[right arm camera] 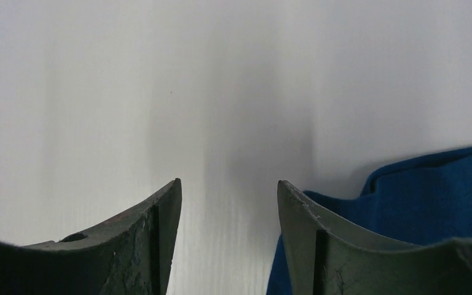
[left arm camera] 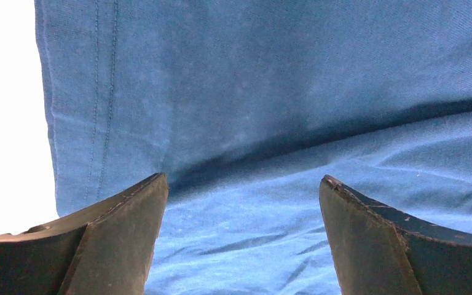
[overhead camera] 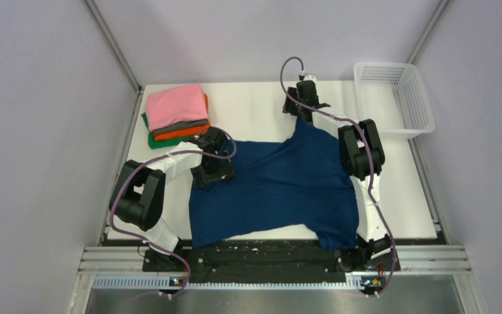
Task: Fold and stack the t-shirts
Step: Flatten out the tshirt
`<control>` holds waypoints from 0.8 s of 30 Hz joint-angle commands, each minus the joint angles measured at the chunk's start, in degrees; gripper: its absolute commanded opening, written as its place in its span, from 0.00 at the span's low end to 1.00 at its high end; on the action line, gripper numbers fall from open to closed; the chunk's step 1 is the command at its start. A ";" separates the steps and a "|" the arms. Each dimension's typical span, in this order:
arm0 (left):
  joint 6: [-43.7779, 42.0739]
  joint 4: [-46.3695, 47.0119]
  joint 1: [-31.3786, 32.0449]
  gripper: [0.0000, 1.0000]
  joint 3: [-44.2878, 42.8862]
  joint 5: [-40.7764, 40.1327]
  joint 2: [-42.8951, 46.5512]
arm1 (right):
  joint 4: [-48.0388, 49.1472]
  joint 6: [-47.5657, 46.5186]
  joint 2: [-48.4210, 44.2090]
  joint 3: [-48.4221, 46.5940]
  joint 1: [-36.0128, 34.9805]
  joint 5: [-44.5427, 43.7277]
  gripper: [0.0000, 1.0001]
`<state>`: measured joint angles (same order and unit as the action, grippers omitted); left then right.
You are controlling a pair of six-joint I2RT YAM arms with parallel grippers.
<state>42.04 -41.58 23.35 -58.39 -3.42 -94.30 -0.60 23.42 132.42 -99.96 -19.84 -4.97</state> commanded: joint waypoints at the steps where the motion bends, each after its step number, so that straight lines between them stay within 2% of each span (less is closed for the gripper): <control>1: -0.14 -1.85 0.41 0.97 -3.99 0.87 1.42 | -6.14 -7.36 -9.56 -0.03 -0.63 -3.93 0.59; 4: -0.21 -3.51 0.76 0.97 -6.61 1.10 3.90 | -9.37 -9.49 -17.86 7.35 -0.44 -5.38 0.63; 8: -0.90 -3.88 0.86 0.98 -9.51 -0.93 5.66 | -11.97 -8.53 -29.47 23.29 -0.03 -6.59 0.67; 10: -2.56 -3.36 0.79 0.98 -11.44 -1.71 3.32 | -13.00 -6.65 -34.00 31.22 0.36 -5.79 0.72; 13: -2.47 -4.61 0.88 0.97 -15.77 -1.55 -3.09 | -13.58 -5.28 -37.43 39.22 1.20 -3.90 0.74; 17: -2.79 -4.17 0.85 0.96 -21.50 -2.52 -11.35 | -17.73 -4.90 -35.32 39.42 2.77 -6.92 0.75; 24: -2.53 -4.09 -0.46 0.96 -32.97 -4.87 -24.62 | -17.00 -4.58 -26.29 35.54 6.88 -6.80 0.74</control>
<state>40.05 -45.39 24.01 -84.25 -6.59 -113.99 -17.50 18.20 101.65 -60.60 -15.11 -10.90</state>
